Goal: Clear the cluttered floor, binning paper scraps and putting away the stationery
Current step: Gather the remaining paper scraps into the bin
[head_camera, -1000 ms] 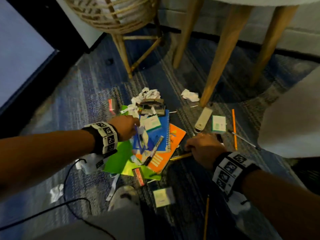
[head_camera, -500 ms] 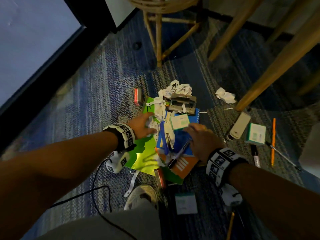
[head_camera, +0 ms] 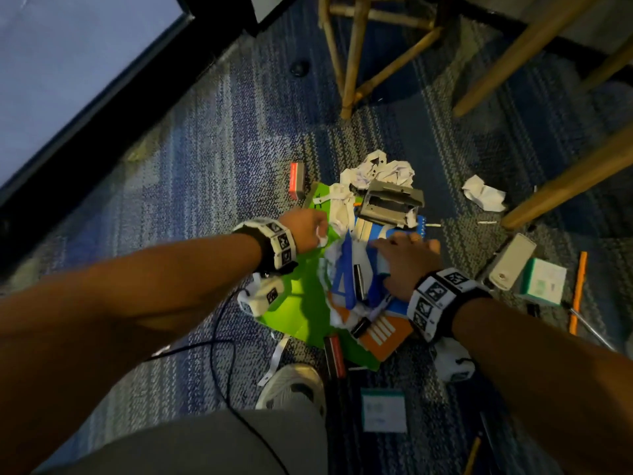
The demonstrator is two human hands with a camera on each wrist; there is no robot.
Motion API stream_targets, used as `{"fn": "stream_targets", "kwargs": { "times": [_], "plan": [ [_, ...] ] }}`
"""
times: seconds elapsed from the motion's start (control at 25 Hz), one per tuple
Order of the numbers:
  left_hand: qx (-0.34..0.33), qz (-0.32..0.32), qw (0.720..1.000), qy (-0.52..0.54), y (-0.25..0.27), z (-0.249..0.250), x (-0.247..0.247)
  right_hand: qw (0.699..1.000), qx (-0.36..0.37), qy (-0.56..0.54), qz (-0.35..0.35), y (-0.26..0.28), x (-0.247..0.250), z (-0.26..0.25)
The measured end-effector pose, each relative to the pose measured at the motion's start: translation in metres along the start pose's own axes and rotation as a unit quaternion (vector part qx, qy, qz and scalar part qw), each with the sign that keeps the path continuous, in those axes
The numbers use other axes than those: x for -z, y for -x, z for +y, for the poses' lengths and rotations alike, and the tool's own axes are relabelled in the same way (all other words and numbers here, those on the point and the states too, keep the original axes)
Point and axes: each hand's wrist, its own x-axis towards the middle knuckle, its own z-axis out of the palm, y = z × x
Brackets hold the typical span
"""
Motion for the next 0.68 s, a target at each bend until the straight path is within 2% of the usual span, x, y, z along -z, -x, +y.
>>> {"fn": "stream_targets", "kwargs": {
  "times": [0.08, 0.12, 0.16, 0.24, 0.28, 0.32, 0.36, 0.44, 0.48, 0.68],
  "plan": [
    [0.015, 0.002, 1.0, -0.008, 0.002, -0.003, 0.009, 1.0, -0.017, -0.01, 0.014, 0.009, 0.004, -0.003],
    [0.024, -0.002, 1.0, -0.021, 0.007, -0.004, 0.014, 0.998, -0.004, -0.023, 0.055, 0.013, 0.006, -0.012],
    [0.031, -0.015, 0.998, -0.045, 0.012, -0.006, 0.019, 0.992, 0.035, -0.045, 0.115, 0.017, 0.008, -0.025],
    [0.038, -0.041, 0.991, -0.122, 0.023, -0.014, 0.025, 0.955, 0.174, -0.079, 0.225, 0.022, 0.005, -0.056],
    [0.029, -0.042, 0.984, -0.17, 0.031, -0.02, 0.026, 0.935, 0.246, -0.071, 0.244, 0.025, 0.003, -0.072],
    [0.04, -0.032, 0.982, -0.18, 0.041, -0.029, 0.026, 0.924, 0.302, -0.051, 0.229, 0.027, 0.0, -0.089],
    [0.074, -0.031, 0.981, -0.176, 0.049, -0.039, 0.026, 0.924, 0.34, -0.018, 0.173, 0.029, -0.004, -0.106],
    [0.14, -0.012, 0.976, -0.167, 0.067, -0.071, 0.021, 0.93, 0.36, 0.069, 0.03, 0.028, -0.019, -0.136],
    [0.176, -0.006, 0.972, -0.156, 0.078, -0.088, 0.017, 0.925, 0.362, 0.109, -0.018, 0.026, -0.028, -0.149],
    [0.328, -0.03, 0.94, -0.087, 0.162, -0.181, -0.017, 0.885, 0.387, 0.223, -0.132, 0.021, -0.064, -0.189]
  ]
}}
